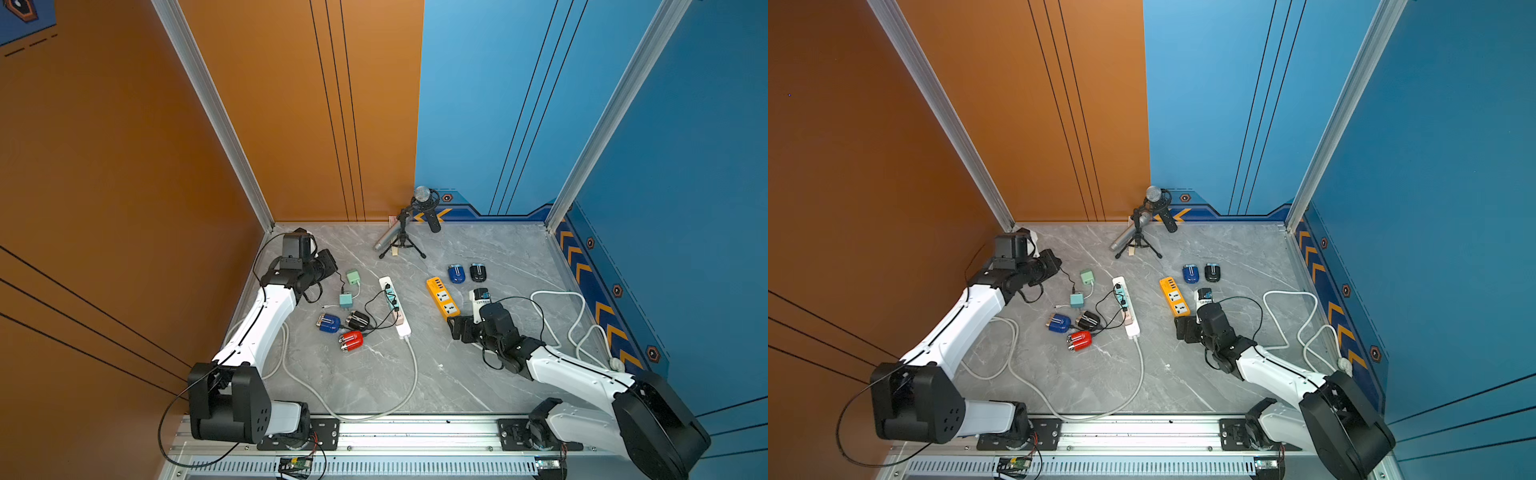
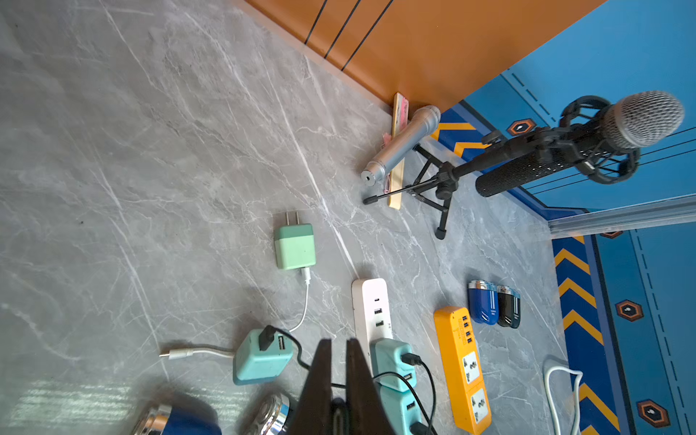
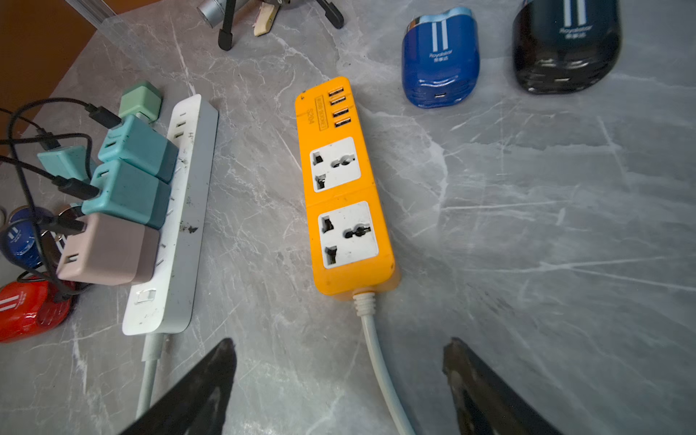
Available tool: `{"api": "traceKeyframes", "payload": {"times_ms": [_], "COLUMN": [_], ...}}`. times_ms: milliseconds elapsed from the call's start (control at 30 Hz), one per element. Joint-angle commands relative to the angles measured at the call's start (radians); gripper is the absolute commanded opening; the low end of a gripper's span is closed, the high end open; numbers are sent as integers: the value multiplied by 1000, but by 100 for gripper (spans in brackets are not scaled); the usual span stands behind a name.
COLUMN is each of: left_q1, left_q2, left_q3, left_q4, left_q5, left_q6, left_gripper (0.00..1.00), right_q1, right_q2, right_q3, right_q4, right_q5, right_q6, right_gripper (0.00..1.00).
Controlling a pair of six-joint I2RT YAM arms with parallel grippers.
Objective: Unplug the electric shaver
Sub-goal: Place the charging cable at the center of the board.
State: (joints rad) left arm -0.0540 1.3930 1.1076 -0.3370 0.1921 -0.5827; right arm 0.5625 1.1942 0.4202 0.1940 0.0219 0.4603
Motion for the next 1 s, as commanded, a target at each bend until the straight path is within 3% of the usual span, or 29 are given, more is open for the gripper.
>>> {"api": "traceKeyframes", "payload": {"times_ms": [0,200,633,967], "left_q1": [19,61,123,128], "left_q2": [34,165,425,610], "left_q3": [8,64,326,513], "left_q4": [41,93,98,98], "left_q5": [19,43,96,141], "left_q6": [19,33,64,54], "left_gripper": [0,0,0,0], "right_q1": [2,1,2,1], "right_q2": [12,60,250,347], "right_q3": [27,59,201,308], "right_q4": [-8,-18,-24,-57], "right_q5": [3,6,-24,-40], "right_q6": [20,20,17,9], "right_gripper": [88,88,87,86]}}
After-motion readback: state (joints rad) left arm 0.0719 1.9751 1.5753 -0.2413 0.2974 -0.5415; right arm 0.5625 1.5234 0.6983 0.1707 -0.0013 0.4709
